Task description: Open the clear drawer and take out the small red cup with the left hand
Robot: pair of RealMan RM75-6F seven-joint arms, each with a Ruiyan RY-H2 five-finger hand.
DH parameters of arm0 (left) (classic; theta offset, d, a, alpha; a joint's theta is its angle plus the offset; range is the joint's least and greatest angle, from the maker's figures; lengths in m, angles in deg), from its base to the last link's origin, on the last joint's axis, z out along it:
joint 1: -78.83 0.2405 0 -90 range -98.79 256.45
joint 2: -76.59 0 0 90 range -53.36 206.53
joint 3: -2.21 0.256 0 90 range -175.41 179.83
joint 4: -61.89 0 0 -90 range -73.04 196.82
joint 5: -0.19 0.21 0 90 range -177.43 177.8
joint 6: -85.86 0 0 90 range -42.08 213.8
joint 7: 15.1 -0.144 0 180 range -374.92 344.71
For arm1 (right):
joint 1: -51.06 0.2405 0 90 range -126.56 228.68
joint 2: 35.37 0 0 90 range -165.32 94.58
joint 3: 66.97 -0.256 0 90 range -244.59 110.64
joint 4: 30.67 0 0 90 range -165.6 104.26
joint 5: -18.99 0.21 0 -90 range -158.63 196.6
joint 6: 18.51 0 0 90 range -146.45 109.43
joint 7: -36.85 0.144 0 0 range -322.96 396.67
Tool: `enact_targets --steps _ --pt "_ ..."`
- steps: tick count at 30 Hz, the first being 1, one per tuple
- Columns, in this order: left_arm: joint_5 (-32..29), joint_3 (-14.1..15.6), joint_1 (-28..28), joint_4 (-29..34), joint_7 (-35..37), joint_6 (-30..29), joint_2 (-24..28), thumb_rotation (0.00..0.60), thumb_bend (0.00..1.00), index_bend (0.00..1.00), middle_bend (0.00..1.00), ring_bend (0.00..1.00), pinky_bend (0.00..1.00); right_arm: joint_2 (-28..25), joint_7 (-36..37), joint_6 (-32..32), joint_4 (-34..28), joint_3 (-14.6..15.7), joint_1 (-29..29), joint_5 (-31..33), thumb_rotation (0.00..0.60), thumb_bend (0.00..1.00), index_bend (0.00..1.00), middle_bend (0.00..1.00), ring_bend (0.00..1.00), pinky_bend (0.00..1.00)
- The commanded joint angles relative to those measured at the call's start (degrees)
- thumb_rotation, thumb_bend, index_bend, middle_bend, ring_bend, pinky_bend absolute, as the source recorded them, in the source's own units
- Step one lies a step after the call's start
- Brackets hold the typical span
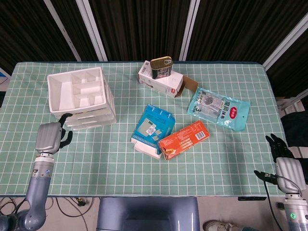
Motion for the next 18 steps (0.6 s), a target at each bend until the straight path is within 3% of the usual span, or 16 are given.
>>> enact_targets --steps 1,18 --pt "0.25 -0.10 0.05 -0.48 -0.22 -0.39 -0.24 0.600 0.43 0.24 1.00 0.96 1.00 0.00 -0.04 0.02 -0.01 0.01 -0.01 -0.02 0.600 0.09 0.00 0.00 0.00 0.22" --pt "-4.13 -0.94 -0.90 -2.51 -2.25 1.95 -1.59 0.600 0.42 0.28 1.00 0.97 1.00 -0.02 0.02 -0.02 -0.07 -0.02 -0.01 0.07 0.600 0.09 0.00 0.00 0.00 0.22"
